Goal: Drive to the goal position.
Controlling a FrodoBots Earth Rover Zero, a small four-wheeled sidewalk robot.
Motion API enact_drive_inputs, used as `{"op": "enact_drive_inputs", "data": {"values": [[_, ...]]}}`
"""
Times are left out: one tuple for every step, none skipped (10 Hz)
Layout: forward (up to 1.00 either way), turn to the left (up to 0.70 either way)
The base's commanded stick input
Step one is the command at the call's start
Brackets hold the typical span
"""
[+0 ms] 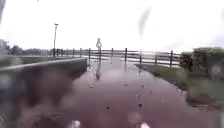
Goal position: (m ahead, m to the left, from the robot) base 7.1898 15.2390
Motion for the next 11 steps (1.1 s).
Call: {"op": "enact_drive_inputs", "data": {"values": [[0.70,0.00],[0.70,0.00],[0.70,0.00],[0.70,0.00],[0.70,0.00],[0.70,0.00],[0.70,0.00],[0.70,0.00],[0.70,0.00],[0.70,0.00],[0.70,0.00]]}}
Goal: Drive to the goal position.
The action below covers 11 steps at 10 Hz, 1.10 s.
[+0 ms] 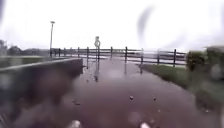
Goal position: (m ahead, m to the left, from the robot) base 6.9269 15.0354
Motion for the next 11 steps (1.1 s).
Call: {"op": "enact_drive_inputs", "data": {"values": [[0.70,0.00],[0.70,0.00],[0.70,0.00],[0.70,0.00],[0.70,0.00],[0.70,0.00],[0.70,0.00],[0.70,0.00],[0.70,0.00],[0.70,0.00],[0.70,0.00]]}}
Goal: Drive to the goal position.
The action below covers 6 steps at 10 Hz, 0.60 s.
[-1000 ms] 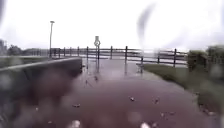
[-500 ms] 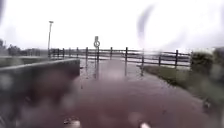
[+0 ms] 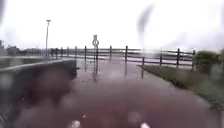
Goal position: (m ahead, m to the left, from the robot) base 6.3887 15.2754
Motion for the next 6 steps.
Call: {"op": "enact_drive_inputs", "data": {"values": [[0.70,0.00],[0.70,0.00],[0.70,0.00],[0.70,0.00],[0.70,0.00],[0.70,0.00]]}}
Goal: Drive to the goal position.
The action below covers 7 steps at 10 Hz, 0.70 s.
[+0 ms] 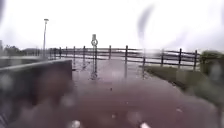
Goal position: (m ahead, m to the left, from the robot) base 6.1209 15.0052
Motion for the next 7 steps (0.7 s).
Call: {"op": "enact_drive_inputs", "data": {"values": [[0.70,0.00],[0.70,0.00],[0.70,0.00],[0.70,0.00],[0.70,0.00],[0.70,0.00],[0.70,0.00]]}}
